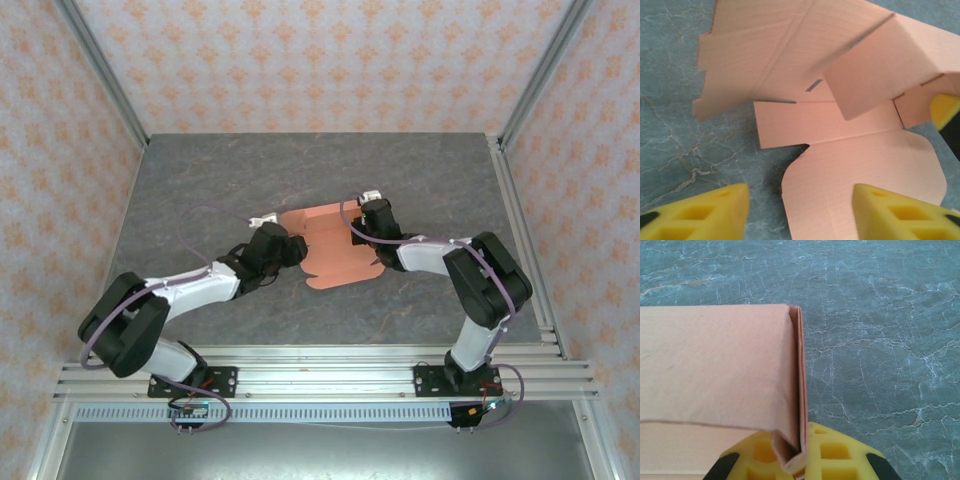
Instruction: Fold the paper box
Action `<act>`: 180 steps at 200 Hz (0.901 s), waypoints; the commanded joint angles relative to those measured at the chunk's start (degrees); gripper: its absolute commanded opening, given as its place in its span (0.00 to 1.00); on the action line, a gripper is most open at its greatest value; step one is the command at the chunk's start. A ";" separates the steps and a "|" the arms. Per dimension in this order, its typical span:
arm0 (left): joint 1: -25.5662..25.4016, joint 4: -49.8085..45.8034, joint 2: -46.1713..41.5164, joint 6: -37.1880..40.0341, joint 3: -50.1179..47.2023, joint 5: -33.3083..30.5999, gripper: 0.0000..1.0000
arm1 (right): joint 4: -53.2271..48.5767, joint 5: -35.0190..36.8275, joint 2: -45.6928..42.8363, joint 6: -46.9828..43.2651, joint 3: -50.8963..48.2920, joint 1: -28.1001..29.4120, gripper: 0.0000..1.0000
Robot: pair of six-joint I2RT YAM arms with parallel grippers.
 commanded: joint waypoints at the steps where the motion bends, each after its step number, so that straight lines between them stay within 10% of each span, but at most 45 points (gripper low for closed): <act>1: 0.30 4.32 4.11 -1.74 1.97 -2.69 0.46 | 0.92 1.21 -0.56 0.90 0.23 0.32 0.00; 180: -1.36 7.02 17.60 2.97 11.20 -4.86 0.40 | 0.22 2.58 1.39 -1.09 1.18 2.43 0.00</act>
